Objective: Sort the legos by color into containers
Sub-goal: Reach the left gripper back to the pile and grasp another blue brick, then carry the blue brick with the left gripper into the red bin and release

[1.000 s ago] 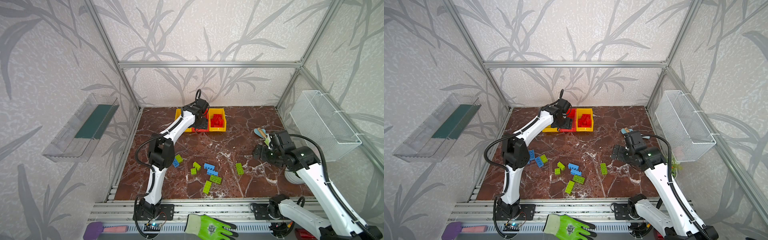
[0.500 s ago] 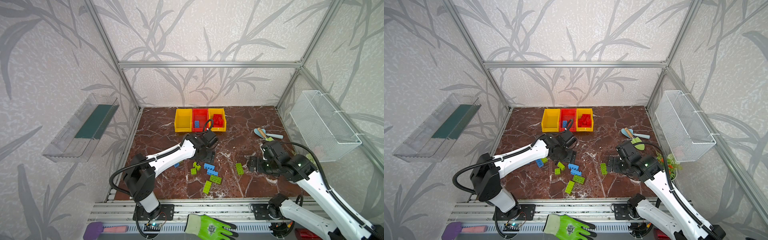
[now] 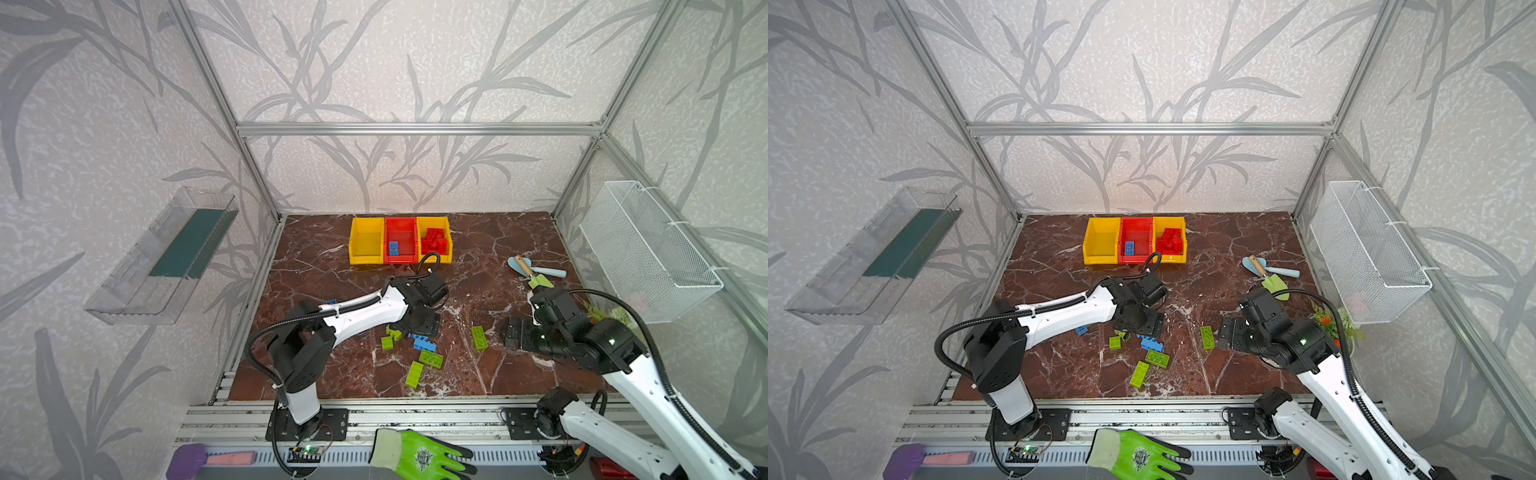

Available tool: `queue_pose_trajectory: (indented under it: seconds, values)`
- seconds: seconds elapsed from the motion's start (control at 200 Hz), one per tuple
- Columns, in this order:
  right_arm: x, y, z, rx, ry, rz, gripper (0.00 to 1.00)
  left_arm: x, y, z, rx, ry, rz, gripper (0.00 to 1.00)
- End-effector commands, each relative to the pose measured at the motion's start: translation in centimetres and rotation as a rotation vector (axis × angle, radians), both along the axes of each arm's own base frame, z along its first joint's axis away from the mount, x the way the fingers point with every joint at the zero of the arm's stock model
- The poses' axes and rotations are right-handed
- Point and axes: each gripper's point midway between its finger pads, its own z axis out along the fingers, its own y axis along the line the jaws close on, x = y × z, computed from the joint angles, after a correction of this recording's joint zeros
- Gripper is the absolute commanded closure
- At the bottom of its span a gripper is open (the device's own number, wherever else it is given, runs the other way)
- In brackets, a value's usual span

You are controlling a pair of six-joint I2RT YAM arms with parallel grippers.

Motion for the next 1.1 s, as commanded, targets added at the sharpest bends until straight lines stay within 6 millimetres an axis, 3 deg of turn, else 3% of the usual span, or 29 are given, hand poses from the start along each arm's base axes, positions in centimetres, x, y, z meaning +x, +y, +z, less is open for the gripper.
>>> queue_pose_trajectory:
  seconds: [0.0, 0.35, 0.495, 0.64, 0.755, 0.91, 1.095]
  values:
    - [-1.1, -1.1, -0.8, -0.046, 0.019, 0.004, 0.01, 0.1, -0.7, -0.8, 0.001, 0.009, 0.006, 0.09]
    - [-1.8, -1.8, -1.3, -0.059, 0.024, -0.01, 0.01, 0.1, -1.1, -3.9, 0.054, 0.065, 0.016, 0.13]
    - [-1.9, -2.0, -1.2, -0.062, 0.022, -0.024, 0.01, 0.0, -0.3, -4.4, 0.097, 0.069, 0.012, 0.28]
    - [-1.8, -2.0, -1.3, -0.064, 0.025, -0.027, 0.01, 0.6, -0.2, -3.8, 0.124, 0.046, 0.004, 0.6]
    - [-1.4, -1.8, -1.2, -0.065, 0.028, -0.025, 0.01, 1.4, 0.0, -2.6, 0.161, 0.02, -0.022, 0.63]
    - [-0.2, -1.1, -0.7, -0.072, 0.021, -0.017, 0.01, 4.5, 0.9, 1.0, 0.202, -0.052, -0.043, 0.63]
    - [1.9, -0.1, 0.1, -0.078, -0.002, -0.005, 0.01, 12.0, 4.0, 5.1, 0.177, -0.148, 0.057, 0.63]
